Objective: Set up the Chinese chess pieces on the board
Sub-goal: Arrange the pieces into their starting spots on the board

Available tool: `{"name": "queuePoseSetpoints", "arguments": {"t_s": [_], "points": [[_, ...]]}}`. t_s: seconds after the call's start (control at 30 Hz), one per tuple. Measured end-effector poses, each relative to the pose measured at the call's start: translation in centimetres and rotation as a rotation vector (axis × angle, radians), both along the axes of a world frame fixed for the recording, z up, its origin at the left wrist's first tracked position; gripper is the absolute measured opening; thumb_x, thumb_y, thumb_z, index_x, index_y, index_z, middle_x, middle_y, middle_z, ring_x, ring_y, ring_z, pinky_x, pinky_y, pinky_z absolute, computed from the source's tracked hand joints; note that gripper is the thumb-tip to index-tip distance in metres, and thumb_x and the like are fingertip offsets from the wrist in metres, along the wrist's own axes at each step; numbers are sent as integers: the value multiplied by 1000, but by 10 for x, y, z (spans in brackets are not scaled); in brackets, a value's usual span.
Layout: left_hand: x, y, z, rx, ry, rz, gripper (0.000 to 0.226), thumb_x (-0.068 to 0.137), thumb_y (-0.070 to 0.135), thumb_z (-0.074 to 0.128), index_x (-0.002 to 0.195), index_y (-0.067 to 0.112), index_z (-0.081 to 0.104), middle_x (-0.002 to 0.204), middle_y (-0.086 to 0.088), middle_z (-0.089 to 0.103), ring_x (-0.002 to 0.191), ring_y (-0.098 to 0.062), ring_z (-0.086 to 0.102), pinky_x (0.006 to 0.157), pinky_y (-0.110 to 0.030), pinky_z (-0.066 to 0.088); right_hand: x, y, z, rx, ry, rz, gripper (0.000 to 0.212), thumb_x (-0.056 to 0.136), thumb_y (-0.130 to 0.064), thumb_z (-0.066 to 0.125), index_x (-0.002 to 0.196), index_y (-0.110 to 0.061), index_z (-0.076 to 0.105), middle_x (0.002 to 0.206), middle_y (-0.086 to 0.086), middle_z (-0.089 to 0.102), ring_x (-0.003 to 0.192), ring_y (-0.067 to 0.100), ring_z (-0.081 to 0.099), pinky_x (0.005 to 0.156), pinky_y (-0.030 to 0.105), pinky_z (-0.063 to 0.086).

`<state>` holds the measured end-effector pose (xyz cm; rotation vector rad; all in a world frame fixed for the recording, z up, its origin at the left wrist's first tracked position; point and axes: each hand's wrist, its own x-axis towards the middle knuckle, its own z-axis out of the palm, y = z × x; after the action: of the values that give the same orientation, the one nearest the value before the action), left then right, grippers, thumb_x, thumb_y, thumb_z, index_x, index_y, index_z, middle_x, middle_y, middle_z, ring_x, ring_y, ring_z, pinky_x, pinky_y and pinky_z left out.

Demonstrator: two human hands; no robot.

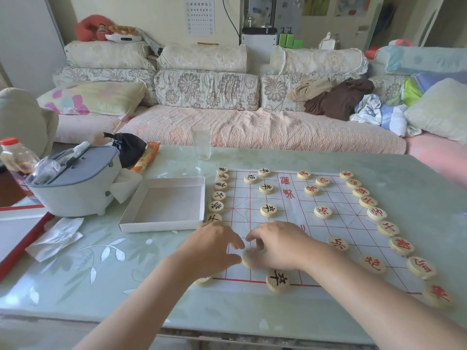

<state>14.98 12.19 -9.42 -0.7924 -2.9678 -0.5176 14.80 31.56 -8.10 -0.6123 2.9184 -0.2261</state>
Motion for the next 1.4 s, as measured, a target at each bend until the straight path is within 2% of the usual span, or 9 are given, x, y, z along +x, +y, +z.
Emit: {"name": "queuePoseSetpoints", "arguments": {"t_s": [0.07, 0.2, 0.3, 0.43, 0.6, 0.8, 0.93, 1.07, 1.4], "points": [[1, 1, -3, -4, -21, -30, 29, 81, 42, 67, 111, 40, 66, 109, 20, 61, 109, -3, 47, 83, -20, 30, 0, 0, -2, 22, 20, 13, 68, 77, -65, 65, 137, -36, 51, 121, -14, 59, 117, 13, 52, 82, 31, 38], [2, 5, -7, -53, -28, -61, 37, 84, 41, 66, 120, 40, 62, 117, 18, 58, 113, -6, 43, 86, -20, 25, -1, 1, -6, -77, -14, 73, 51, 87, -52, 57, 137, -40, 50, 121, -19, 60, 113, 10, 55, 79, 27, 36], [0, 6, -8, -45, -1, -50, 37, 83, 42, 66, 120, 39, 60, 116, 19, 58, 112, -6, 45, 86, -20, 24, -2, 2, -8, -98, -43, 39, 49, 84, -49, 58, 132, -42, 52, 113, -18, 62, 105, 10, 56, 76, 27, 38], [-3, 8, -11, -46, 22, -51, 45, 80, 47, 67, 123, 38, 57, 115, 20, 60, 112, -7, 46, 91, -19, 25, -3, 2, -6, -63, -21, 23, 37, 77, -53, 63, 112, -40, 59, 101, -16, 61, 95, 10, 57, 70, 28, 41], [-6, 13, -16, -56, 47, -49, 43, 79, 55, 65, 119, 40, 60, 108, 19, 61, 109, -9, 48, 100, -28, 30, -2, 2, -4, -46, -70, -16, 39, 78, -64, 59, 109, -41, 64, 95, -13, 61, 92, 12, 58, 75, 30, 47], [-7, 15, -17, -53, 49, -47, 42, 80, 54, 64, 119, 38, 60, 107, 19, 62, 108, -9, 47, 98, -25, 30, 1, 1, -3, 9, -54, -54, 40, 83, -69, 50, 76, -30, 57, 80, -8, 58, 79, 19, 56, 63, 29, 39], [-7, 14, -19, -55, 45, -46, 43, 80, 53, 64, 120, 37, 58, 109, 19, 62, 110, -9, 47, 97, -24, 29, 2, -1, 0, 24, -70, -58, 38, 83, -65, 52, 89, -29, 62, 86, -8, 60, 85, 22, 58, 66, 30, 41], [-8, 2, -11, -1, 52, -11, 39, 82, 49, 64, 119, 36, 58, 106, 19, 61, 105, -7, 49, 95, -26, 35, 0, -3, 6, 24, -64, -69, 59, 77, -65, 61, 129, -37, 56, 112, -15, 60, 102, 14, 54, 77, 31, 41], [22, -69, -2, 69, -74, 190, 18, 85, 35, 64, 101, 37, 56, 94, 19, 55, 85, -7, 56, 79, -28, 48, 19, -58, 6, -132, -82, 121, 38, 82, -41, 69, 119, -40, 60, 110, -17, 63, 101, 12, 57, 87, 33, 48]]}}
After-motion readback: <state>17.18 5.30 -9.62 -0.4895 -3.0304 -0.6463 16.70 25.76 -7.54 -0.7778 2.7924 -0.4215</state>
